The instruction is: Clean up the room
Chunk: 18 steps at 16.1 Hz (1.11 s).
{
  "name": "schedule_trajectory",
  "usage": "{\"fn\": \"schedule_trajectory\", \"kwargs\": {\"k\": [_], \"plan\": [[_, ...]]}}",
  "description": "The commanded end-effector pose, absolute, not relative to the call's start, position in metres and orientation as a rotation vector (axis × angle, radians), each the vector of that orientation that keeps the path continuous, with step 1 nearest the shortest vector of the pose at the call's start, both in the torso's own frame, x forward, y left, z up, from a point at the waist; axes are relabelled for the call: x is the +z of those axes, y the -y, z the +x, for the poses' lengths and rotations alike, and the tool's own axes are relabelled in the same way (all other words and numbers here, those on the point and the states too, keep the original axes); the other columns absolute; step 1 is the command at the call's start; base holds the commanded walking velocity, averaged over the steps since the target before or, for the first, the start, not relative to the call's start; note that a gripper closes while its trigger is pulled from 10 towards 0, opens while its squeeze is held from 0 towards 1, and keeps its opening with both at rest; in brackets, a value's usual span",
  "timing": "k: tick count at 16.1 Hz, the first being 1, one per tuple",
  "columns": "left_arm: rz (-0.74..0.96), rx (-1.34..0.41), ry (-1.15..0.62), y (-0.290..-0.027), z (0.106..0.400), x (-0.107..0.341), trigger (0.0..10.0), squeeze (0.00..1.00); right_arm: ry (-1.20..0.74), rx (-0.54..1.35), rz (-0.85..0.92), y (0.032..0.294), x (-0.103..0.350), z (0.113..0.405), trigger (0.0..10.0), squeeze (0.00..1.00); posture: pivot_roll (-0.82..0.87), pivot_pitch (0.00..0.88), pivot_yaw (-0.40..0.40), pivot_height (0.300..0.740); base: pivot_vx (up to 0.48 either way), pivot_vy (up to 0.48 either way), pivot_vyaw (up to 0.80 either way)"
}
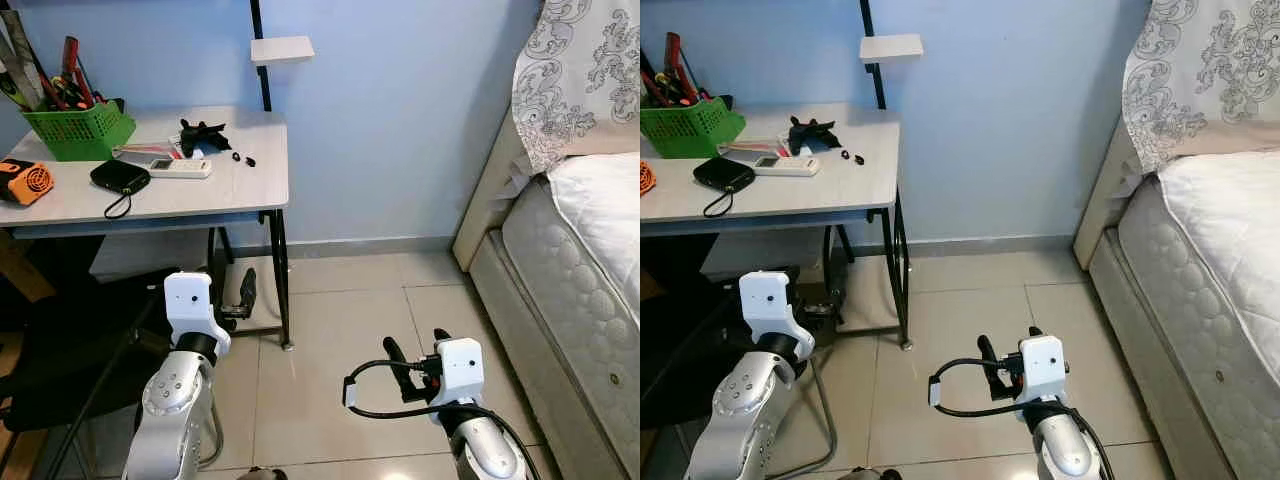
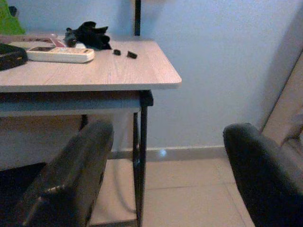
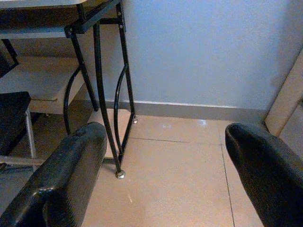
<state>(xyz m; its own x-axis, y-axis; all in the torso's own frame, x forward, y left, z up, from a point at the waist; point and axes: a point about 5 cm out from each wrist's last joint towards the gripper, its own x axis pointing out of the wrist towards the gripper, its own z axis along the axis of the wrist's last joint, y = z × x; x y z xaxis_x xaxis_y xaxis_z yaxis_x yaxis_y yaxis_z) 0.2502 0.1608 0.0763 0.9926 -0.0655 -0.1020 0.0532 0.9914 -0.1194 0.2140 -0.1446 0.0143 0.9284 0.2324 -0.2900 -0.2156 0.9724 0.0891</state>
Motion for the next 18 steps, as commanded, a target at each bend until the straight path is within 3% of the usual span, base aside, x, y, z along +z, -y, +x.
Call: {"fn": "schedule_trajectory", "kwargs": {"k": [1, 2, 3, 5, 7, 8, 13, 14, 17, 18], "plan": [[-0.173, -0.196, -0.167, -0.119, 0.264, 0.081, 10.0, 0.0, -0.222, 0.161, 0.095, 0.173, 0.052, 0.259, 10.0, 0.0, -0.08, 0.0, -0.015, 0.74, 0.0, 0.0, 0.0], [-0.15, -0.307, -0.21, -0.1, 0.263, 0.076, 10.0, 0.0, -0.25, 0.155, 0.094, 0.168, 0.043, 0.243, 10.0, 0.0, -0.08, 0.0, -0.016, 0.74, 0.0, 0.0, 0.0], [-0.143, -0.264, -0.232, -0.115, 0.265, 0.069, 10.0, 0.0, -0.261, 0.148, 0.084, 0.162, 0.041, 0.239, 10.0, 0.0, -0.09, 0.0, -0.004, 0.74, 0.0, 0.0, 0.0], [-0.129, -0.313, -0.185, -0.11, 0.271, 0.079, 10.0, 0.0, -0.248, 0.154, 0.078, 0.164, 0.042, 0.25, 10.0, 0.0, -0.09, 0.0, 0.022, 0.74, 0.0, 0.0, 0.0], [0.033, -0.29, -0.154, -0.124, 0.264, 0.078, 10.0, 0.0, -0.202, 0.116, 0.094, 0.175, 0.049, 0.251, 10.0, 0.0, -0.09, 0.0, 0.04, 0.74, 0.0, 0.0, 0.0], [-0.004, -0.299, -0.182, -0.133, 0.25, 0.072, 10.0, 0.0, -0.208, 0.127, 0.053, 0.18, 0.046, 0.24, 10.0, 0.0, -0.09, 0.0, 0.042, 0.74, 0.0, 0.0, 0.0], [-0.025, -0.311, -0.107, -0.118, 0.268, 0.083, 10.0, 0.0, -0.205, 0.122, 0.022, 0.181, 0.044, 0.248, 10.0, 0.0, -0.1, 0.0, 0.033, 0.74, 0.052, -0.151, -0.4], [-0.05, -0.31, -0.093, -0.117, 0.269, 0.082, 10.0, 1.0, -0.155, 0.117, 0.008, 0.182, 0.05, 0.252, 10.0, 1.0, -0.1, 0.0, 0.031, 0.74, 0.398, 0.0, -0.77], [-0.106, -0.3, -0.085, -0.112, 0.275, 0.083, 10.0, 1.0, -0.133, 0.06, 0.008, 0.184, 0.055, 0.26, 10.0, 1.0, -0.1, 0.0, 0.008, 0.74, 0.0, 0.0, -0.76], [-0.105, -0.297, -0.09, -0.113, 0.279, 0.082, 10.0, 0.0, -0.134, 0.056, 0.009, 0.183, 0.054, 0.261, 10.0, 1.0, -0.1, 0.0, 0.001, 0.74, 0.0, 0.0, -0.76]]}}
